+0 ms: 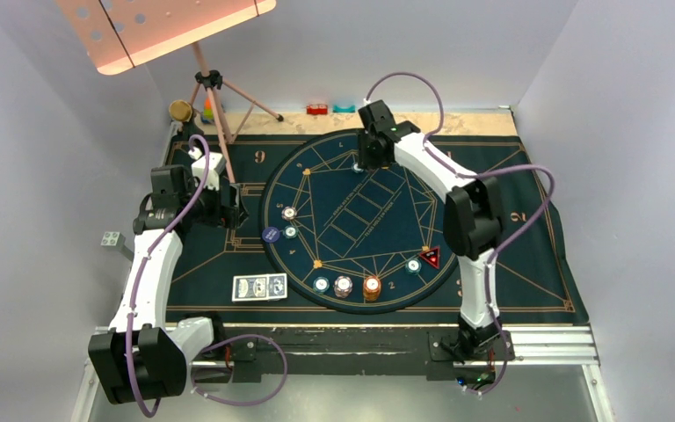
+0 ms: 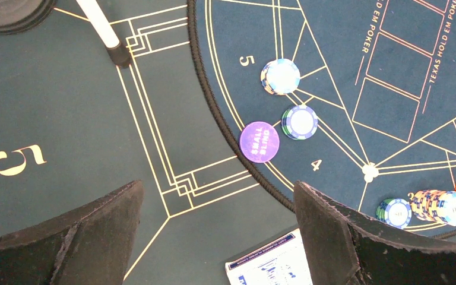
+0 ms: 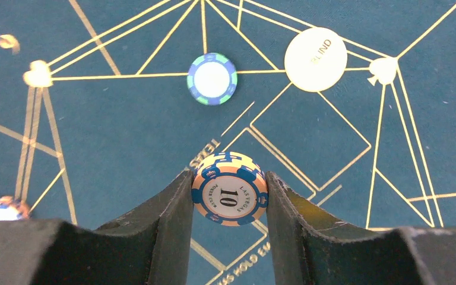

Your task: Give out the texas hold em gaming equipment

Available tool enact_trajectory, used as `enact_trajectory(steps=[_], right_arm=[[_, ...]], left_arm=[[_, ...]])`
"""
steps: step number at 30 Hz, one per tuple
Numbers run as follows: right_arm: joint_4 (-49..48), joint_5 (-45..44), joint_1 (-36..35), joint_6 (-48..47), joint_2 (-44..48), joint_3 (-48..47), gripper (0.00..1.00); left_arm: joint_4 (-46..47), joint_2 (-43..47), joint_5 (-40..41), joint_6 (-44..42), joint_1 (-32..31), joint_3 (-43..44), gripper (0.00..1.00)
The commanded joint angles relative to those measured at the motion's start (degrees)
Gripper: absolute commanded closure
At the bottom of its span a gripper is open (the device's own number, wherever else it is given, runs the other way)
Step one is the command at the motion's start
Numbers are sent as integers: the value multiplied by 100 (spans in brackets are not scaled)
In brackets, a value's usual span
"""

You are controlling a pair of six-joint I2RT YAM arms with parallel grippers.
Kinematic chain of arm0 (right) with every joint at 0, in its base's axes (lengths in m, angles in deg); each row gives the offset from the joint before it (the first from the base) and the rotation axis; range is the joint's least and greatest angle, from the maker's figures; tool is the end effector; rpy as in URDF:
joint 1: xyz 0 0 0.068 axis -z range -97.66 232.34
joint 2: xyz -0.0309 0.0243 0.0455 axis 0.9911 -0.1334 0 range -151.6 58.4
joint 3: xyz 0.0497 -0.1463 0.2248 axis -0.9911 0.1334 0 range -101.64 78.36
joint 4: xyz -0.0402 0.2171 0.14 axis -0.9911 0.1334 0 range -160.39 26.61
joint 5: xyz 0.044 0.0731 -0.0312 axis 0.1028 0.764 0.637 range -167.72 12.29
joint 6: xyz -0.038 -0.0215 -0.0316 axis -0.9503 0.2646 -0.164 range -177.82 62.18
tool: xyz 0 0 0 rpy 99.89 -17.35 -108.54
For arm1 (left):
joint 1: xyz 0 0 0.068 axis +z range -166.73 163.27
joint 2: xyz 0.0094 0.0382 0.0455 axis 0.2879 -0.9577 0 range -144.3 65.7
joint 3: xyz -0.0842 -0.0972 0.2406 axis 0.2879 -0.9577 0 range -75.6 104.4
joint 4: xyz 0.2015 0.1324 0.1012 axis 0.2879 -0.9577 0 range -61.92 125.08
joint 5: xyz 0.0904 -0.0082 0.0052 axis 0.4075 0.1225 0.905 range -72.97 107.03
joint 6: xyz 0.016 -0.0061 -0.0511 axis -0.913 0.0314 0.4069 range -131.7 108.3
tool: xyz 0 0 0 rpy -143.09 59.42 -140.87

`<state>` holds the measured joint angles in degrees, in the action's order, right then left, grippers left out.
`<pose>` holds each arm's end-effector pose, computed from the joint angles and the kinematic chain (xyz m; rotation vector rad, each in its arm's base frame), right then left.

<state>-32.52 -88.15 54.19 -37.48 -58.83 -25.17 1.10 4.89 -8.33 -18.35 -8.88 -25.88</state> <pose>0.4092 0.2117 0.2632 -0.0893 2.4543 0.1470 0.2183 0.0146 0.2806 0.1888 2.2877 -0.3910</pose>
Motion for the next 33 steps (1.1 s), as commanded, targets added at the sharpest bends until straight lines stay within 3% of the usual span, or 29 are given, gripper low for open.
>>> enact_trajectory(steps=[1,5,15,24,27,31,33], right_arm=[[224,-129,52,110,-535,-723,100],[403,-228,55,253,-1065,-1102,100],[128,-451,165,289,-1086,-572,100],[50,-467,239,117,-1383,-700,100],[29,-371,239,104,-1399,-668,87],[-29,-247,239,62,-1319,-515,54],[-21,-176,239,50,-1260,-473,43]], left_arm=[[125,102,-129,-124,46,12,0],[118,84,-133,-128,43,13,0],[133,87,-152,-151,46,4,0],[124,100,-143,-145,46,3,0],[127,104,-142,-146,43,3,0],[125,107,-143,-144,43,3,0],[124,113,-148,-144,46,3,0]])
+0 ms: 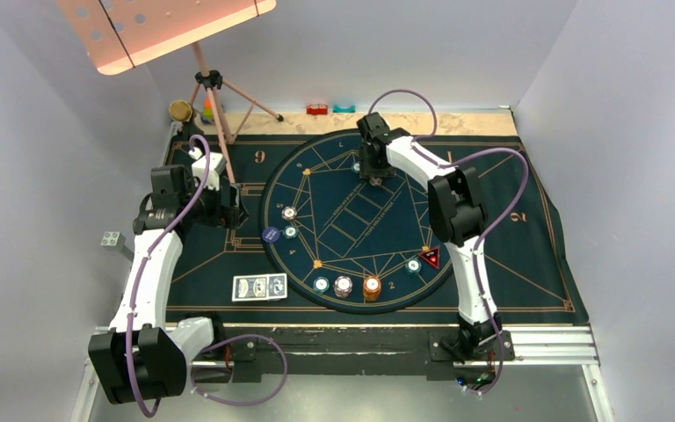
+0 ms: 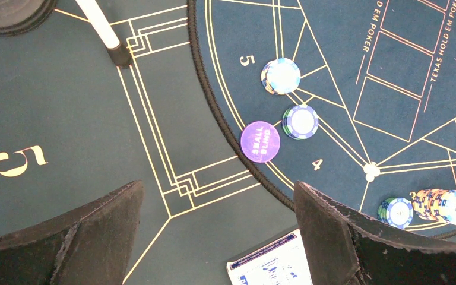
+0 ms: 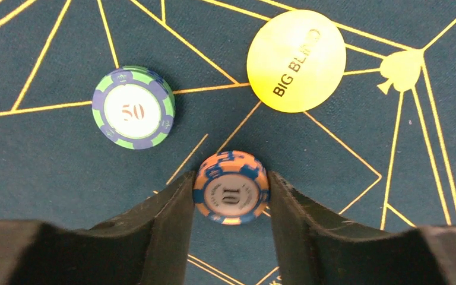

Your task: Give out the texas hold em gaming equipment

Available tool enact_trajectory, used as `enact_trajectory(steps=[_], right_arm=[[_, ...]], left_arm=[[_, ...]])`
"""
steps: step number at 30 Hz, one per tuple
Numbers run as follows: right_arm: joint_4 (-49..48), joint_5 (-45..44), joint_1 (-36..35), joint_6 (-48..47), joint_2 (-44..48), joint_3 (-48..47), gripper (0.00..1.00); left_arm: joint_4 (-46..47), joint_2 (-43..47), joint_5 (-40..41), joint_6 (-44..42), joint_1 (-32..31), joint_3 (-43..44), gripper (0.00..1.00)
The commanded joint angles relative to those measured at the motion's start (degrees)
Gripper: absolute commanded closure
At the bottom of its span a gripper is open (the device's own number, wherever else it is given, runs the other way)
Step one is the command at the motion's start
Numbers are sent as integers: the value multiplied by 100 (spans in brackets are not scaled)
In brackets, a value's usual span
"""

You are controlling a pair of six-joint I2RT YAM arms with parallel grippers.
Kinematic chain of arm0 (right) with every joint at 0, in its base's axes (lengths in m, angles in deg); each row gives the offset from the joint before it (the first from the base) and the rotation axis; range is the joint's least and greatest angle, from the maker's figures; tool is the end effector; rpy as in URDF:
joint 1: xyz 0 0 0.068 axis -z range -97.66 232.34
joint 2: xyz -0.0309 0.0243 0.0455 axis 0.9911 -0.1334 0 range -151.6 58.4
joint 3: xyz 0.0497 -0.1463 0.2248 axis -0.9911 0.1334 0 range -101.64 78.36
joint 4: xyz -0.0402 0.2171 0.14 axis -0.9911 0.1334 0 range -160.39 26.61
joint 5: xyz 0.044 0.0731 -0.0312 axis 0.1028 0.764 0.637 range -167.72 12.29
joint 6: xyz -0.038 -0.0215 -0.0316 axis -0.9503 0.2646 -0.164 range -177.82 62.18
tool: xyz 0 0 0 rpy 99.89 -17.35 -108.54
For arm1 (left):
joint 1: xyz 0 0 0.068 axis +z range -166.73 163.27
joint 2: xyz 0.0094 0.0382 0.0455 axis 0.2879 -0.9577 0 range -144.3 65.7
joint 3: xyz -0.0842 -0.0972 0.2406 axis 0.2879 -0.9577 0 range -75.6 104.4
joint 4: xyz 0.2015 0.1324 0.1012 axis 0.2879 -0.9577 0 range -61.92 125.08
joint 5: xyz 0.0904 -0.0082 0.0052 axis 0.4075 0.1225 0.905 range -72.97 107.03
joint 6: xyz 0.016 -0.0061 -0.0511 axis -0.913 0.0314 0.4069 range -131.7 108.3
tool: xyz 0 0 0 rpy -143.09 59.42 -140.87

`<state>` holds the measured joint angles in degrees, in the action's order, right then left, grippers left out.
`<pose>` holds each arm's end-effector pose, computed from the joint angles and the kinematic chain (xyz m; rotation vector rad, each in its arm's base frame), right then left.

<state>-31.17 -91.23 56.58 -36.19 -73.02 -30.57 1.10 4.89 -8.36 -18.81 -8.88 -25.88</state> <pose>0.4497 0.2078 0.1776 -0.0161 2.5987 -0.0187 0.2183 0.0146 0.2806 0.1981 2.2861 -0.3874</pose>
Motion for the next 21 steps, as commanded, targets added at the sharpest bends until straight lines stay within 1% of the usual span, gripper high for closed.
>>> enact_trajectory(steps=[1,5,10,15,18,21], right_arm=[[-152,145,3,-80,201,79,40],[-155,183,1,-81,459,131,32],[-44,108,-32,-59,1024,300,31],[-179,86,-443,-153,2007,1179,30],[-280,292,-941,-314,2662,1904,29],[-309,637,-1444,-433,3132,2588,27]], left_arm=[[123,116,-145,-97,44,8,0],[120,144,-155,-102,45,-1,0],[116,177,-170,-99,44,-5,0],[113,183,-179,-97,44,-5,0],[119,175,-175,-106,41,-4,0],[121,165,-178,-107,49,-14,0]])
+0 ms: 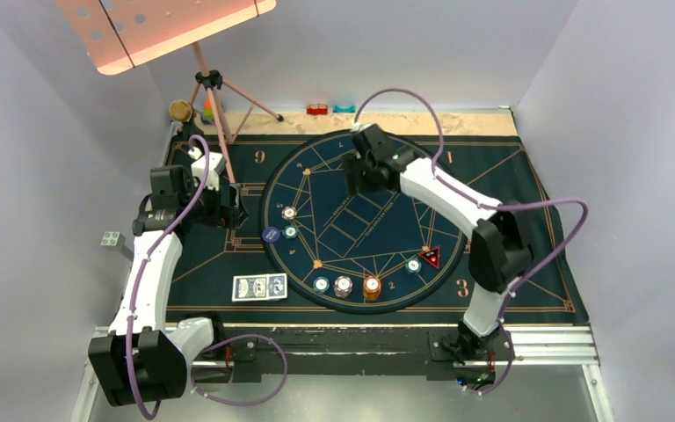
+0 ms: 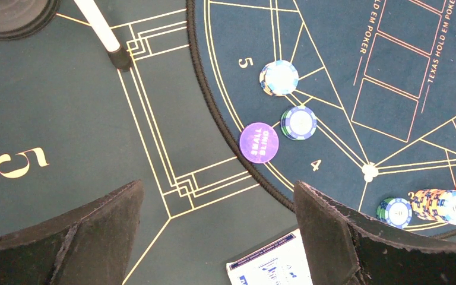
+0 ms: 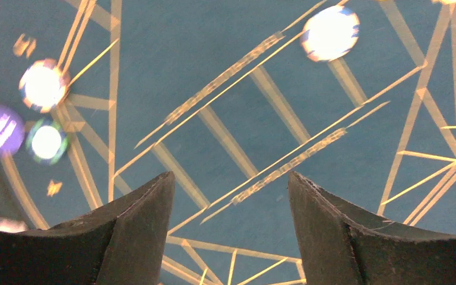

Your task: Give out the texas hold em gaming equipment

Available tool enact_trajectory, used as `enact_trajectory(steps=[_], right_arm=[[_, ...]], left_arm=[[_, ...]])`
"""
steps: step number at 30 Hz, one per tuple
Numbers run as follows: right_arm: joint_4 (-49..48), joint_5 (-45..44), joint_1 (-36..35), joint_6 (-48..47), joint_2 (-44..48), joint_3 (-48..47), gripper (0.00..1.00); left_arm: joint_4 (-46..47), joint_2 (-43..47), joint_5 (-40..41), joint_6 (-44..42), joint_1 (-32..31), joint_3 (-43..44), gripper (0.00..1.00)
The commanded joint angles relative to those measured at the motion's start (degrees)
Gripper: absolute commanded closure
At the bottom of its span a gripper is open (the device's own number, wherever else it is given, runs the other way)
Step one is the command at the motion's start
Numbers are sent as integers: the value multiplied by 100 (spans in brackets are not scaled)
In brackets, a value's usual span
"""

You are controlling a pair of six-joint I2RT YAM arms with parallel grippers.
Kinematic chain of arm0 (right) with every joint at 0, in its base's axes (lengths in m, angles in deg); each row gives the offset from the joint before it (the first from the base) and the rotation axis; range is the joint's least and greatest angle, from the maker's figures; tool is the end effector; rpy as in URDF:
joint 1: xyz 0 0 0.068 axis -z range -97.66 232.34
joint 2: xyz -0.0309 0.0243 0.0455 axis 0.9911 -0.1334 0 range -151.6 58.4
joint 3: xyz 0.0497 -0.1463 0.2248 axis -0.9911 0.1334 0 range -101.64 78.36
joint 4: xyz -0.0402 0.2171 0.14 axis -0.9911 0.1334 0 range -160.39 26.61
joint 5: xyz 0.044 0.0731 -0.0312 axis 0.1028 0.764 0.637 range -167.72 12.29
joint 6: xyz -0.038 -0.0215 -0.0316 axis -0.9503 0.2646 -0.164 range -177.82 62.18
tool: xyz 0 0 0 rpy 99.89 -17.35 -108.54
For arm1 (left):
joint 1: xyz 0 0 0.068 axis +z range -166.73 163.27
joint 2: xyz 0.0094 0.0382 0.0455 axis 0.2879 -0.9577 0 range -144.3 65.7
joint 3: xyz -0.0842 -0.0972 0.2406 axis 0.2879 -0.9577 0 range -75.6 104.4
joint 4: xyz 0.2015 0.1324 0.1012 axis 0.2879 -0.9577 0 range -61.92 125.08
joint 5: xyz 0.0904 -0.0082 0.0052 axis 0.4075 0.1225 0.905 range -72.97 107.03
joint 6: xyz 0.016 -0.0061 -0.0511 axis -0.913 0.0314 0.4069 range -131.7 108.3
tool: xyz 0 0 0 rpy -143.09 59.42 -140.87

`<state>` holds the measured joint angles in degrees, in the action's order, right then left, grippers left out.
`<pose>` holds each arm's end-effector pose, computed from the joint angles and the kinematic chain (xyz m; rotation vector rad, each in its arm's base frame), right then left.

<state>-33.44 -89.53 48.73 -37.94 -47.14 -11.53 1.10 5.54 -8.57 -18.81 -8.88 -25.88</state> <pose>0.3445 0.2202 0.2731 -0.2090 2.4585 0.1478 0.2164 0.0142 0.2829 0.2024 2.2745 -0.3878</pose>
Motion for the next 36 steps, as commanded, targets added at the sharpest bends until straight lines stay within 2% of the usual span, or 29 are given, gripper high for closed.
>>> enact_trajectory(steps=[1,8,16,36], right_arm=[[-86,555,-852,-309,667,882,26],[82,1078,-1890,-673,1248,1753,21],[-36,1448,-2435,-685,1458,2374,17],[-279,1485,-2710,-821,1000,2659,17]], left_arm=[[123,94,-157,-110,46,-14,0],[119,95,-163,-106,48,-14,0],[119,99,-134,-102,41,-9,0],[117,125,-128,-89,44,-4,0]])
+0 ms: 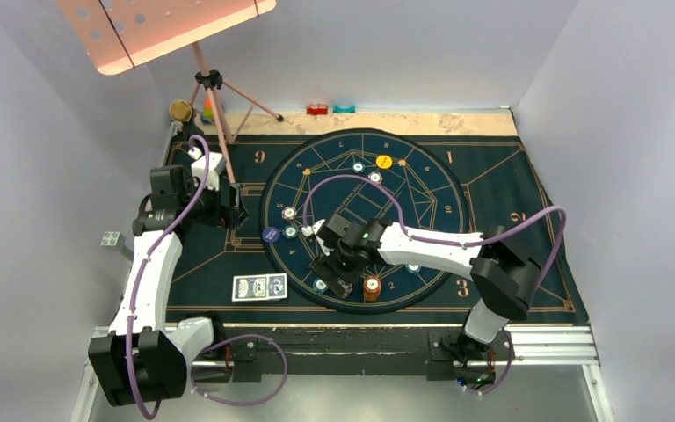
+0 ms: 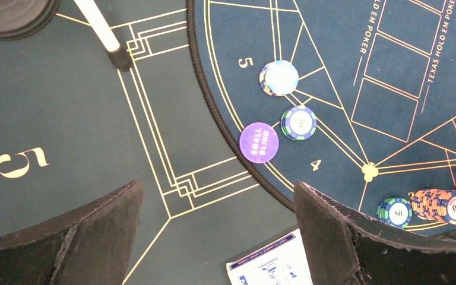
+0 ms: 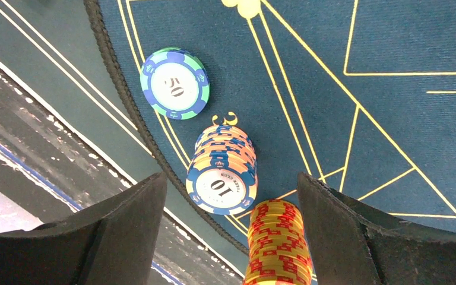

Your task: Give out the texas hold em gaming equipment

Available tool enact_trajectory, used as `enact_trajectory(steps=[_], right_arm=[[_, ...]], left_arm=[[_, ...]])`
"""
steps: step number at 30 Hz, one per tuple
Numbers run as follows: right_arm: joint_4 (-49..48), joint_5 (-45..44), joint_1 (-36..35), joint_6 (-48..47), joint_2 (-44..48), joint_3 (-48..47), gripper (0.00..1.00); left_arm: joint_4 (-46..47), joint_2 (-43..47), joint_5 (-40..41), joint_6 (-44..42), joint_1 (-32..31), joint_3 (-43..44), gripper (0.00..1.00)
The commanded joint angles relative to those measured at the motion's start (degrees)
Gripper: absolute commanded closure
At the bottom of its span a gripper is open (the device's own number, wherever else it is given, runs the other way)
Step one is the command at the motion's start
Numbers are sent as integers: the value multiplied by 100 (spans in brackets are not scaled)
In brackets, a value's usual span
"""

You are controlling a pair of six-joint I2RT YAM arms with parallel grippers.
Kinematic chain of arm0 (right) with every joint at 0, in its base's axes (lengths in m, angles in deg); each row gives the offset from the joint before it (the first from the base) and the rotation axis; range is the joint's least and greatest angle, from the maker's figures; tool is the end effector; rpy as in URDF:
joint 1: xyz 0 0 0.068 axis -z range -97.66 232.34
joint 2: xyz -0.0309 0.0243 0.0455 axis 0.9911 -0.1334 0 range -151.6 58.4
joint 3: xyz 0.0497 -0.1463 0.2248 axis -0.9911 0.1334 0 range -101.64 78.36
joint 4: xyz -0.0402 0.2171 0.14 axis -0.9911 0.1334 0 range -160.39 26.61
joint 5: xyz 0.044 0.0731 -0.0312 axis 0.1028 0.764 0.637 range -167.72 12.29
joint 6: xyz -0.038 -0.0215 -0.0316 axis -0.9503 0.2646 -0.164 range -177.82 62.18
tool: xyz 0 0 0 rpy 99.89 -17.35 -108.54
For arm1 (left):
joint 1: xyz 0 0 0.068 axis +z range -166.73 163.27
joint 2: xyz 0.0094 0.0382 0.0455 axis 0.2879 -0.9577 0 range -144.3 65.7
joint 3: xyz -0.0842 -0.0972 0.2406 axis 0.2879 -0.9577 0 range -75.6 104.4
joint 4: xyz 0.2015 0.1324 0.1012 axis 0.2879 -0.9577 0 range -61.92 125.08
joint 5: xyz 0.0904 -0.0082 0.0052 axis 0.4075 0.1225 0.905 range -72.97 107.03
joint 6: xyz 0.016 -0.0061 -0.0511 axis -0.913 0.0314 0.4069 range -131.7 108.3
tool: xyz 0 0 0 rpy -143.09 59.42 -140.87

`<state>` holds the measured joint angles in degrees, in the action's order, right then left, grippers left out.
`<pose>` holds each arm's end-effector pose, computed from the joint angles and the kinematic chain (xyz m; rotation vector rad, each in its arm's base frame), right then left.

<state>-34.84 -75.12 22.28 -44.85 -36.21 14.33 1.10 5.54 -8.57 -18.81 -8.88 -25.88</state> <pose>0.1617 0.2841 0.2035 -1.1330 2.5665 0.4040 0.2164 0.0142 0.2829 0.2024 2.2745 -0.3878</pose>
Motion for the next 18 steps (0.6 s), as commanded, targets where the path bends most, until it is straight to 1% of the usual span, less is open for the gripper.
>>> enact_trajectory(steps=[1,8,18], right_arm=[[-157,28,-66,-135,-119,82,18],[-222,11,-85,-150,-196,100,25],[-302,32,-94,-145,-330,143,40]], left_arm=[[114,123,-127,-88,43,-1,0],[103,136,-118,-80,44,-3,0],[111,136,-108,-80,44,-4,0]])
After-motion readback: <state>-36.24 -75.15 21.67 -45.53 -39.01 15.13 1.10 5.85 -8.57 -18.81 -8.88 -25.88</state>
